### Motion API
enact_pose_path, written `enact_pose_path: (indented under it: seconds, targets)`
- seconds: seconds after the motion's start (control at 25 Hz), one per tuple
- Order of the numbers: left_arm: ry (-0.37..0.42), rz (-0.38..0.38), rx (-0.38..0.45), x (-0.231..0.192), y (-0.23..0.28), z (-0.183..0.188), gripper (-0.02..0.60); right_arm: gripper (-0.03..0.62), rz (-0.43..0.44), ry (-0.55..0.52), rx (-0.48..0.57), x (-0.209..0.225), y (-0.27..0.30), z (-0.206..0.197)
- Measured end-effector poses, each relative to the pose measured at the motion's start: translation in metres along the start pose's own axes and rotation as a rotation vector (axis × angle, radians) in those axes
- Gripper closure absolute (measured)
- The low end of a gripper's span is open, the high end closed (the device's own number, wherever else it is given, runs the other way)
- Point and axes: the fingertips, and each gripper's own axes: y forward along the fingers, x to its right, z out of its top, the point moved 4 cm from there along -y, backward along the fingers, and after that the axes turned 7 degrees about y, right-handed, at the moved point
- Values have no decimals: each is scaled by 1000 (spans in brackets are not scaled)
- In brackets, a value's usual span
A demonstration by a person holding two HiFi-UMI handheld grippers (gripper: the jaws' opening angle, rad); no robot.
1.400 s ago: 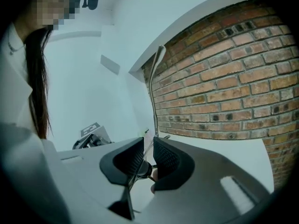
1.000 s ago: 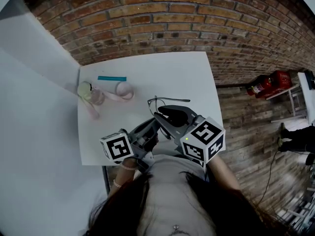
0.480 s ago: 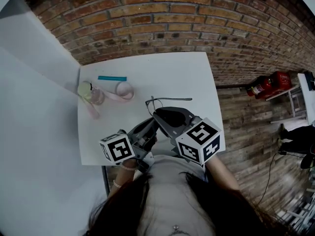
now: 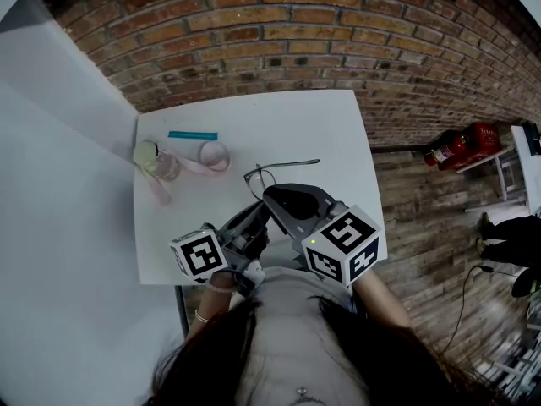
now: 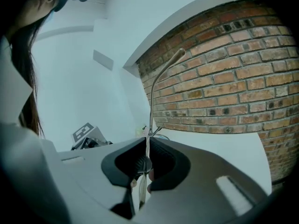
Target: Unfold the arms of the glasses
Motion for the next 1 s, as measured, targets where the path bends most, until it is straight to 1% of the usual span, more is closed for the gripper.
enact_pose_path:
  seconds: [0.12,0.16,0.28,0.36,0.6,1.0]
  targets:
    - [-11,-1,8,-3,-1,0,560,566,6,-2,14,0,-2,2]
    - [-26,2,12,-3,-1,-1,560,566,7,-2,17,0,-3,2]
    - [-119,21,24,-3,-3,-5,560,566,11,-4,27,-1,-4,3]
    - [-144,17,31,-3,-3,-6,560,567,13,-5,36,-1,-6,4]
    - [-190,-12,55,0,-2,-3,560,568,23,-9,65,-3,-10,8]
    - [-224,-46,77,1,-2,2,560,568,36,-13,115,-4,-16,14]
